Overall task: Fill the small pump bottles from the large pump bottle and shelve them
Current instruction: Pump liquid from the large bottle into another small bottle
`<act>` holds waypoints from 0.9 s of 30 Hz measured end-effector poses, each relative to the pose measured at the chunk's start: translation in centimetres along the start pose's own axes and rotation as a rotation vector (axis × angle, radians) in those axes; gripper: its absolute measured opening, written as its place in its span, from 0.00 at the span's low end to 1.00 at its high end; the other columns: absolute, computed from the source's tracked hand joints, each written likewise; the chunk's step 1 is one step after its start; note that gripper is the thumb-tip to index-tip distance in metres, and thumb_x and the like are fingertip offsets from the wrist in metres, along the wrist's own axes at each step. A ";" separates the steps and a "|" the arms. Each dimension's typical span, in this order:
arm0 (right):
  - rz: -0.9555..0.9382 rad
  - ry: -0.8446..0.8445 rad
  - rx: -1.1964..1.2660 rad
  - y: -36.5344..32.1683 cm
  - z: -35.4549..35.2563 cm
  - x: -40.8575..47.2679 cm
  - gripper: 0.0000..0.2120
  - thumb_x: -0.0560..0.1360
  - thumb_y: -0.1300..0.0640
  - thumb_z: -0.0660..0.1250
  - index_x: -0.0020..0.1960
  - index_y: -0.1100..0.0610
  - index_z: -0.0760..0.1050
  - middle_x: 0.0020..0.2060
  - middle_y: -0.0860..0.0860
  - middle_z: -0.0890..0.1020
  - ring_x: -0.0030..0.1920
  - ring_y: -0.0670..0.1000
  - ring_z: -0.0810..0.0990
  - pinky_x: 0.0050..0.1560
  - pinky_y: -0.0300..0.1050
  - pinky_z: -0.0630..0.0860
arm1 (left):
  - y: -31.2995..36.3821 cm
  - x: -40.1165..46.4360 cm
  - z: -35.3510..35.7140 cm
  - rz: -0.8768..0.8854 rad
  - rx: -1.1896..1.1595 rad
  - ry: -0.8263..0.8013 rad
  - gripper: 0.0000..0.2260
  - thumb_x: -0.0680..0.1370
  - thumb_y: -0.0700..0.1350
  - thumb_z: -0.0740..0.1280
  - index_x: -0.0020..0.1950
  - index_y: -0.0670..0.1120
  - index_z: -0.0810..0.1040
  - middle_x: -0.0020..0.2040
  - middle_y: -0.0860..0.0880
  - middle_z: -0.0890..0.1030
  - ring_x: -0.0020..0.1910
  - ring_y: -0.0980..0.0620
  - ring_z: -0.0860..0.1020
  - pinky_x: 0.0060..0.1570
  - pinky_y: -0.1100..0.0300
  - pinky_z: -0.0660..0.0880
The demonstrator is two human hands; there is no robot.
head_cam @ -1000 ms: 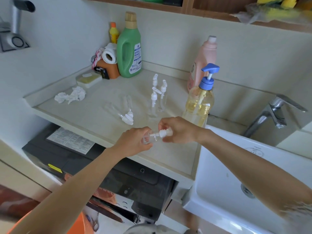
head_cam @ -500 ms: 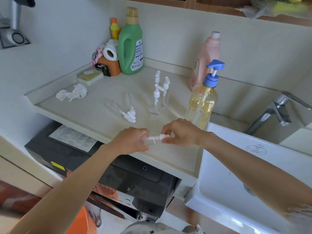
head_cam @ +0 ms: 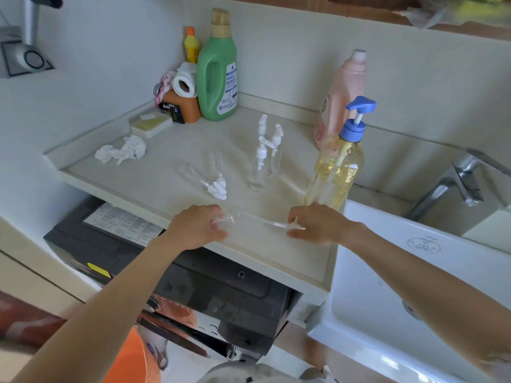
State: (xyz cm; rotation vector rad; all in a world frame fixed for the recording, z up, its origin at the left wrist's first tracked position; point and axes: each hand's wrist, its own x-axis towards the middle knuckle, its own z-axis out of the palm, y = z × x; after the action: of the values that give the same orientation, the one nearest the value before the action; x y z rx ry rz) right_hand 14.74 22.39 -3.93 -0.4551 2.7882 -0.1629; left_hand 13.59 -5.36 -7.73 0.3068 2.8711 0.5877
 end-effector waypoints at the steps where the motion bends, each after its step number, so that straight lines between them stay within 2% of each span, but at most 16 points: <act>1: 0.024 -0.032 0.002 -0.1 0.5 0.0 0.17 0.80 0.45 0.60 0.63 0.54 0.71 0.48 0.49 0.77 0.45 0.49 0.72 0.45 0.42 0.67 | -0.1 0.0 -0.1 -0.018 -0.023 0.034 0.17 0.72 0.58 0.69 0.58 0.54 0.73 0.45 0.56 0.78 0.47 0.51 0.77 0.50 0.56 0.73; 3: 0.072 -0.035 -0.002 -0.5 1.4 0.4 0.18 0.82 0.45 0.57 0.64 0.56 0.71 0.49 0.51 0.76 0.45 0.51 0.73 0.45 0.44 0.68 | 0.1 -0.1 -0.1 -0.026 -0.069 0.116 0.22 0.73 0.59 0.68 0.64 0.53 0.70 0.47 0.55 0.78 0.48 0.51 0.78 0.50 0.55 0.73; 6: 0.099 0.032 -0.028 -1.3 1.8 1.4 0.18 0.81 0.44 0.56 0.63 0.55 0.72 0.52 0.52 0.79 0.50 0.54 0.78 0.46 0.47 0.73 | 0.9 -0.7 -0.2 -0.008 -0.232 0.217 0.20 0.77 0.56 0.66 0.63 0.49 0.64 0.50 0.54 0.76 0.49 0.50 0.78 0.51 0.52 0.74; 8: 0.102 0.106 -0.022 -1.8 2.0 1.6 0.18 0.81 0.44 0.56 0.61 0.56 0.74 0.54 0.53 0.79 0.52 0.55 0.79 0.50 0.49 0.76 | 2.2 -1.3 -0.6 0.049 -0.432 0.194 0.15 0.79 0.51 0.63 0.60 0.48 0.61 0.54 0.53 0.74 0.51 0.52 0.77 0.50 0.55 0.74; 10: 0.091 0.169 -0.025 -2.4 2.0 1.4 0.18 0.81 0.45 0.57 0.63 0.55 0.74 0.58 0.52 0.77 0.58 0.55 0.76 0.54 0.51 0.76 | 3.7 -2.0 -1.1 0.112 -0.565 0.136 0.12 0.81 0.49 0.61 0.59 0.48 0.59 0.54 0.54 0.71 0.52 0.55 0.76 0.46 0.60 0.74; 12: 0.070 0.243 0.009 -2.6 0.9 0.8 0.17 0.81 0.47 0.59 0.66 0.53 0.73 0.61 0.51 0.75 0.62 0.54 0.74 0.56 0.50 0.74 | 5.0 -2.3 -1.5 0.180 -0.650 0.132 0.11 0.81 0.49 0.60 0.58 0.49 0.61 0.53 0.57 0.72 0.51 0.53 0.78 0.45 0.57 0.78; 14: -0.007 0.455 0.095 -2.1 -1.3 -0.2 0.13 0.79 0.52 0.62 0.61 0.53 0.77 0.57 0.51 0.79 0.57 0.54 0.78 0.54 0.50 0.75 | 6.3 -2.2 -2.1 0.224 -0.706 0.162 0.11 0.80 0.51 0.61 0.59 0.51 0.65 0.53 0.57 0.74 0.49 0.48 0.80 0.46 0.50 0.81; 16: -0.146 0.794 0.242 -1.5 -4.5 -1.4 0.07 0.76 0.57 0.64 0.49 0.56 0.81 0.46 0.50 0.82 0.45 0.50 0.80 0.47 0.47 0.78 | 7.4 -1.5 -2.8 0.234 -0.735 0.214 0.13 0.79 0.51 0.63 0.62 0.49 0.68 0.51 0.57 0.77 0.47 0.48 0.81 0.44 0.50 0.81; 17: -0.196 0.951 0.310 -0.8 -6.4 -2.2 0.07 0.75 0.58 0.64 0.46 0.57 0.81 0.41 0.49 0.82 0.40 0.46 0.78 0.44 0.44 0.77 | 8.3 -1.0 -3.2 0.242 -0.747 0.245 0.14 0.79 0.51 0.63 0.63 0.48 0.69 0.50 0.56 0.77 0.46 0.50 0.81 0.43 0.52 0.82; 19: -0.233 1.165 0.408 0.7 -10.3 -3.5 0.08 0.75 0.59 0.63 0.44 0.59 0.81 0.39 0.45 0.80 0.38 0.43 0.76 0.42 0.32 0.73 | 10.0 0.1 -4.0 0.263 -0.785 0.280 0.15 0.79 0.50 0.65 0.64 0.48 0.71 0.49 0.55 0.78 0.46 0.52 0.81 0.44 0.53 0.82; 21: -0.222 1.265 0.436 2.6 -13.2 -3.9 0.09 0.76 0.59 0.62 0.45 0.60 0.80 0.41 0.45 0.81 0.40 0.44 0.77 0.43 0.33 0.73 | 12.2 1.2 -4.7 0.283 -0.814 0.287 0.15 0.76 0.51 0.68 0.62 0.49 0.73 0.48 0.55 0.80 0.46 0.48 0.81 0.46 0.51 0.81; 23: -0.187 1.242 0.447 4.4 -14.5 -3.3 0.10 0.76 0.58 0.62 0.49 0.59 0.81 0.45 0.44 0.80 0.43 0.46 0.79 0.45 0.37 0.75 | 14.4 2.0 -5.1 0.306 -0.806 0.298 0.16 0.75 0.52 0.69 0.60 0.49 0.74 0.46 0.54 0.81 0.45 0.49 0.82 0.46 0.53 0.80; 25: -0.179 1.104 0.550 5.7 -14.5 -2.5 0.08 0.77 0.58 0.64 0.51 0.56 0.81 0.44 0.41 0.82 0.45 0.47 0.81 0.49 0.38 0.77 | 16.1 2.8 -5.1 0.343 -0.714 0.323 0.14 0.76 0.50 0.69 0.59 0.48 0.75 0.44 0.56 0.81 0.40 0.58 0.80 0.46 0.57 0.78; 27: -0.224 0.962 0.685 6.2 -13.9 -1.9 0.07 0.78 0.61 0.65 0.49 0.53 0.81 0.43 0.41 0.84 0.46 0.45 0.81 0.51 0.36 0.76 | 17.0 3.4 -4.8 0.350 -0.641 0.314 0.13 0.76 0.50 0.69 0.58 0.48 0.75 0.42 0.58 0.81 0.37 0.64 0.78 0.46 0.57 0.76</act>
State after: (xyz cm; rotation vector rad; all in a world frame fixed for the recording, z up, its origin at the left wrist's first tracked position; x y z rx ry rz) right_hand 10.13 29.72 8.79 -0.6033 3.2025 -1.7148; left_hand 11.99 9.04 2.99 0.6537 2.7102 1.6925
